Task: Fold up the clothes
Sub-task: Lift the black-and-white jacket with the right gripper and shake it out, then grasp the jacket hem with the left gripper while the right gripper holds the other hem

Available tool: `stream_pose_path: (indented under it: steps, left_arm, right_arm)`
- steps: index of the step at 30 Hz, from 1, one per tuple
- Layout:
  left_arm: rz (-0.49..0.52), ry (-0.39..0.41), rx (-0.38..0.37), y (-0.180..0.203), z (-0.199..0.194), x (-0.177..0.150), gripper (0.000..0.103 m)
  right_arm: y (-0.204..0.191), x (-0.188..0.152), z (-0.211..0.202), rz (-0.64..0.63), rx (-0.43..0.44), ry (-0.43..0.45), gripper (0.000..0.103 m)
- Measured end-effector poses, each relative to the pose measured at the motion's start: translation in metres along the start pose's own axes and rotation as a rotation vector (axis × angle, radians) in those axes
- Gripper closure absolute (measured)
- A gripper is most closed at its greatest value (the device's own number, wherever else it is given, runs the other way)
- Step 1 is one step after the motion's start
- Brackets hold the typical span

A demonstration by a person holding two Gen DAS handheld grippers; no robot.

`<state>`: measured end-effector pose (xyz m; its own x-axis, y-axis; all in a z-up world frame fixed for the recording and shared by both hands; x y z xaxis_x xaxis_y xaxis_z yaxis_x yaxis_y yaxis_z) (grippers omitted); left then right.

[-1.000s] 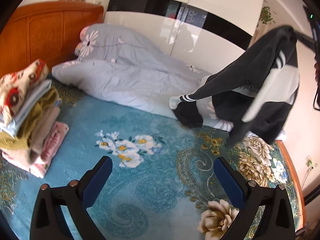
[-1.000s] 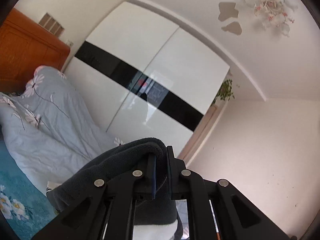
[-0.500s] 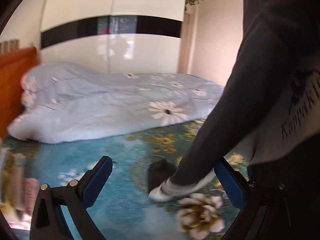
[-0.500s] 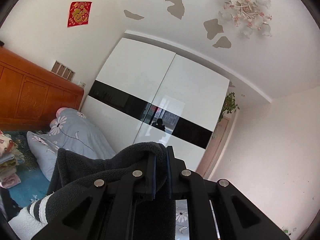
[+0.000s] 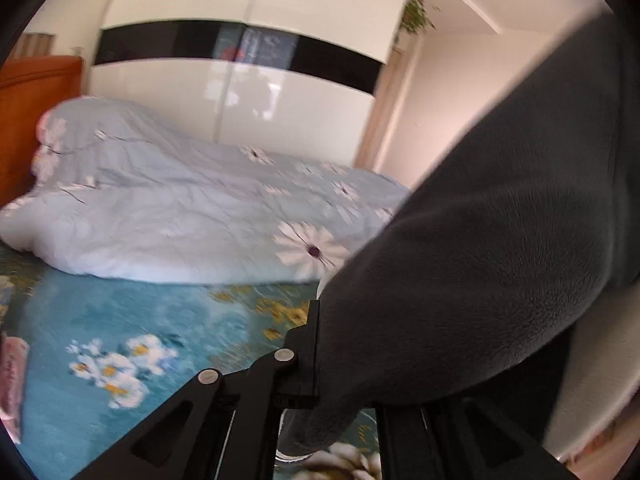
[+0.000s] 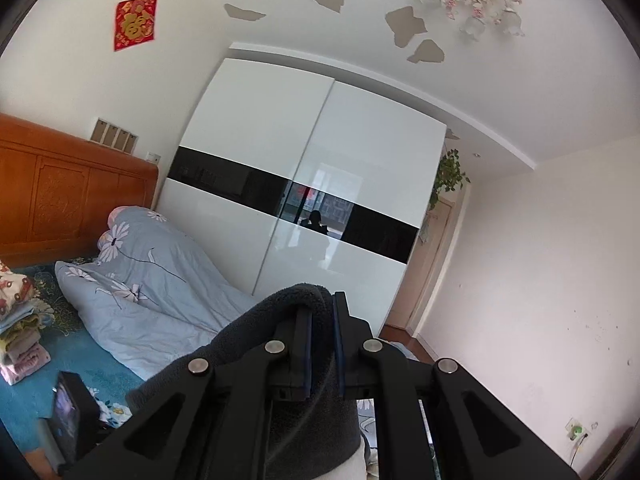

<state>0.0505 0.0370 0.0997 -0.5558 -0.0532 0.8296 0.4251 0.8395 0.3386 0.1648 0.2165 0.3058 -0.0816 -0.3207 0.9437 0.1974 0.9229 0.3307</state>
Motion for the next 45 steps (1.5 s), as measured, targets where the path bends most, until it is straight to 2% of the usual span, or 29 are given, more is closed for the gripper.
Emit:
stream_pose_path:
  steps: [3,7,9,11,16,19,22,26,30,33,35,37,38,43,45]
  left_arm:
    - [0.011,0.095,0.060,-0.026,-0.046,0.047,0.098]
    - [0.118,0.191,0.114,-0.026,-0.118,0.099,0.098]
    - [0.163,0.218,0.117,-0.019,-0.157,0.110,0.098]
    - [0.202,0.228,0.110,-0.011,-0.196,0.114,0.098]
    - [0.278,0.120,0.098,0.020,-0.272,0.095,0.098]
    - [0.285,0.049,0.044,0.032,-0.290,0.094,0.098]
    - [0.267,-0.029,0.049,0.018,-0.262,0.096,0.098]
    - [0.128,-0.249,0.104,-0.041,-0.155,0.040,0.098]
    - [-0.008,-0.440,0.185,-0.101,-0.049,-0.054,0.098]
    - [-0.160,-0.585,0.191,-0.123,0.011,-0.123,0.098]
    - [-0.212,-0.652,0.216,-0.134,0.038,-0.154,0.098]
    - [-0.214,-0.670,0.242,-0.140,0.050,-0.162,0.098]
    - [-0.218,-0.671,0.248,-0.141,0.055,-0.157,0.098]
    - [-0.232,-0.679,0.277,-0.154,0.078,-0.116,0.098]
    - [-0.271,-0.696,0.287,-0.162,0.091,-0.112,0.097]
  right_arm:
    - [0.023,-0.008,0.012,0.045,-0.027,-0.027,0.094]
    - [0.045,-0.011,0.010,0.071,-0.029,-0.027,0.094]
    - [0.056,-0.012,0.009,0.084,-0.029,-0.027,0.094]
    - [0.064,-0.012,-0.007,0.093,0.017,-0.027,0.094]
    - [0.074,-0.009,-0.061,0.127,0.169,-0.036,0.094]
    - [0.079,0.001,-0.074,0.166,0.264,-0.043,0.094]
    - [0.075,-0.003,-0.060,0.186,0.330,-0.091,0.094]
    - [0.035,-0.061,0.013,0.135,0.393,-0.339,0.094]
    - [-0.023,-0.196,0.087,0.058,0.400,-0.672,0.094]
    - [-0.049,-0.298,0.119,0.085,0.382,-0.872,0.094]
    - [-0.064,-0.345,0.136,0.112,0.362,-0.970,0.094]
    - [-0.077,-0.379,0.151,0.137,0.335,-1.041,0.094]
    - [-0.078,-0.383,0.158,0.157,0.325,-1.060,0.094]
    - [-0.073,-0.374,0.203,0.266,0.290,-1.098,0.094]
    - [-0.084,-0.386,0.217,0.277,0.277,-1.136,0.094]
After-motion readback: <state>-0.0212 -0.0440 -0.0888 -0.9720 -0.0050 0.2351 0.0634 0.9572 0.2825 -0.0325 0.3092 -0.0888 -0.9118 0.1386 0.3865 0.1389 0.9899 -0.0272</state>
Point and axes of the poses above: each gripper's, at about its wrist camera, not at the fingertips, and z roughly the way its jaws point, y to its right, x to its top, the point moved 7 cm from there along z, roughly the way its jaws point, and after that the axes turned 5 degrees about -x, right-handed, at the moved point
